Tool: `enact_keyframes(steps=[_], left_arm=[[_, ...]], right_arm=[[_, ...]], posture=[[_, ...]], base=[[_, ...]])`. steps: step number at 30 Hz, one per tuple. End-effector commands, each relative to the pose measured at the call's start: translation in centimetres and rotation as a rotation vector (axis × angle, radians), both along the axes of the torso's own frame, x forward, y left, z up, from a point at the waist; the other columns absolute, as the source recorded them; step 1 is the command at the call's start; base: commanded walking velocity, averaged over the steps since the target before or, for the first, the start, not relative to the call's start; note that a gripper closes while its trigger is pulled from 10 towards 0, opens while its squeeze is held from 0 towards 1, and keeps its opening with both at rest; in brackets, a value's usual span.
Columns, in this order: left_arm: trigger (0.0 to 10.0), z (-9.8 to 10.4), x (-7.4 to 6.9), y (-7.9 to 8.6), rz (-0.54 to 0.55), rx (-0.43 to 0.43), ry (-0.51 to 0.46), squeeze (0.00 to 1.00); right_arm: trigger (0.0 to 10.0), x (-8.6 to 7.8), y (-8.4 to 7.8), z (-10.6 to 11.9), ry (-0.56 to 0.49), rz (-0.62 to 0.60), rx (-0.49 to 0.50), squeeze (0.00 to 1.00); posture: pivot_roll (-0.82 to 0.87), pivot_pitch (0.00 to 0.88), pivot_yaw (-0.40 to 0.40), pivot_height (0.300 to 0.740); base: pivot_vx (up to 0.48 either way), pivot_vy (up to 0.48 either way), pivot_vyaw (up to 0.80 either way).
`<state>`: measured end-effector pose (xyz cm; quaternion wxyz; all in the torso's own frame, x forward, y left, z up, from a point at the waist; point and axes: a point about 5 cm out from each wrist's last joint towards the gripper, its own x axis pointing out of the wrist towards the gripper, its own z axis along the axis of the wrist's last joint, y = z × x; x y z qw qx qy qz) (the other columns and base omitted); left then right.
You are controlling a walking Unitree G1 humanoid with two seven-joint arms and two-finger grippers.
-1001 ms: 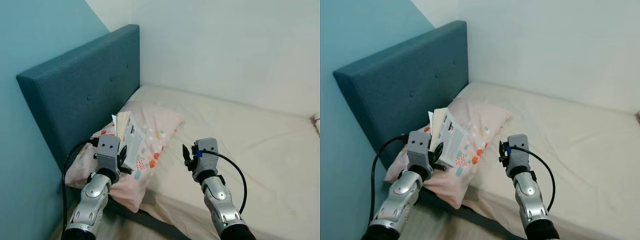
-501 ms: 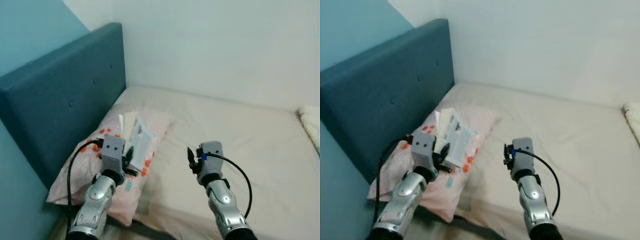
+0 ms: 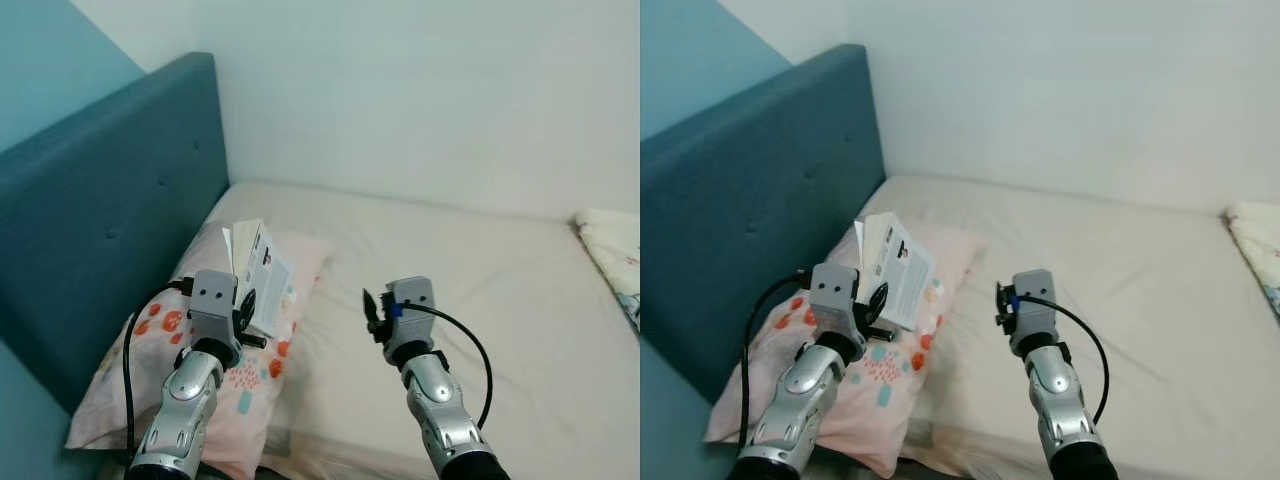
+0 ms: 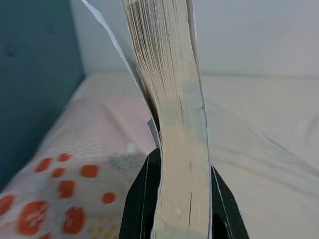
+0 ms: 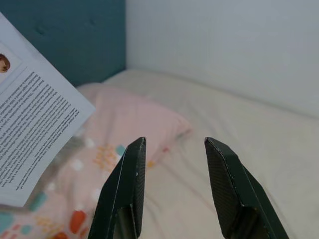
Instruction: Clean up the room
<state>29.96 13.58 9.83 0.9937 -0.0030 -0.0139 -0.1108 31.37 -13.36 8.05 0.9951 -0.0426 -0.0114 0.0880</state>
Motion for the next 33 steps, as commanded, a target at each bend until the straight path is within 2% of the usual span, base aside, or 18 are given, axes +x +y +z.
enact_keyframes(steps=[1, 8, 14, 28, 30, 33], left_arm=[[10.0, 0.8, 0.1, 0.2, 0.001, 0.009, -0.043, 0.00], [10.0, 0.4, 0.2, 0.1, -0.004, 0.043, -0.013, 0.00], [10.0, 0.1, 0.2, 0.0, -0.017, 0.034, 0.011, 0.00], [10.0, -0.2, 0.3, -0.1, -0.025, 0.013, 0.044, 0.00], [10.0, -0.7, 0.3, 0.1, -0.014, -0.005, 0.104, 0.00], [10.0, -0.9, 0.3, 0.3, -0.016, -0.021, 0.133, 0.00]], right_arm=[[10.0, -0.1, -0.1, -0.2, 0.011, -0.002, -0.006, 0.00], [10.0, -0.1, -0.4, -0.6, 0.051, -0.025, 0.007, 0.00], [10.0, -0.2, -0.5, -0.8, 0.058, -0.035, 0.014, 0.00], [10.0, -0.3, -0.6, -0.8, 0.068, -0.037, 0.023, 0.00], [10.0, -0.3, -0.6, -0.8, 0.070, -0.036, 0.026, 0.00], [10.0, -0.3, -0.6, -0.8, 0.071, -0.035, 0.029, 0.00]], posture=[[0.04, 0.000, -0.069, 0.730], [0.03, 0.000, -0.066, 0.730], [0.03, 0.000, -0.063, 0.730], [0.03, 0.000, -0.063, 0.730], [0.03, 0.000, -0.063, 0.730], [0.03, 0.000, -0.062, 0.730]], base=[[0.000, 0.000, 0.00], [0.000, 0.000, 0.00], [0.000, 0.000, 0.00], [0.000, -0.351, 0.00], [0.000, 0.000, 0.00], [0.000, 0.320, 0.00]])
